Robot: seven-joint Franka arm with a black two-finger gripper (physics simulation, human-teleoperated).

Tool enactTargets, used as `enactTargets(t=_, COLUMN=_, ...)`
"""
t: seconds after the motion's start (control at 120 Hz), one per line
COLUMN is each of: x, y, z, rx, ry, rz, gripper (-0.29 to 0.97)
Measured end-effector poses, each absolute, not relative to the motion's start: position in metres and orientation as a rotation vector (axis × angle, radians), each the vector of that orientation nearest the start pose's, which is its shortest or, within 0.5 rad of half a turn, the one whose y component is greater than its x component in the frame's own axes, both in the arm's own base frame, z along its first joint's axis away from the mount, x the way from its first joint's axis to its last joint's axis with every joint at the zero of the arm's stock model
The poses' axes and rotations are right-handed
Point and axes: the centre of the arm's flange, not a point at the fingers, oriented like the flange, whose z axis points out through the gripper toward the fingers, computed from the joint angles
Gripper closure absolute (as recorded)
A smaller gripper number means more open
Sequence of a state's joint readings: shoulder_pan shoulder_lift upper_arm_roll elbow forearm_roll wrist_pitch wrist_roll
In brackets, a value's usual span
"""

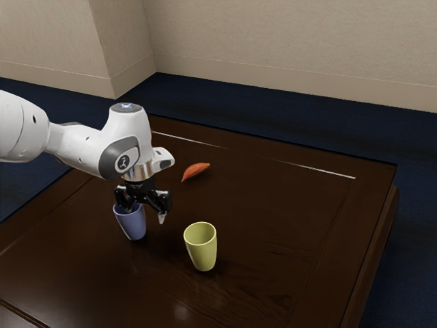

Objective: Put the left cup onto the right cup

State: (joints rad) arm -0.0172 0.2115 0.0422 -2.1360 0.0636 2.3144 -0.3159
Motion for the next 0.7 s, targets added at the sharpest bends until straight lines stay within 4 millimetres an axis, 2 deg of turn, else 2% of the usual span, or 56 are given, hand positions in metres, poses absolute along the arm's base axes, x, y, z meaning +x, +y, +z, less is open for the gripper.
enactTargets(t=0.117, x=0.564, y=0.019, z=0.311, rx=-3.047, ry=-0.470, rz=0.005, gripper=0.50)
enactTargets(t=0.242, x=0.564, y=0.030, z=0.316, rx=-3.040, ry=-0.499, rz=-0.014, gripper=0.65)
enactTargets(t=0.425, x=0.564, y=0.031, z=0.318, rx=-3.037, ry=-0.508, rz=-0.018, gripper=0.74)
enactTargets(t=0.7, x=0.562, y=0.040, z=0.321, rx=-3.027, ry=-0.541, rz=-0.022, gripper=0.77)
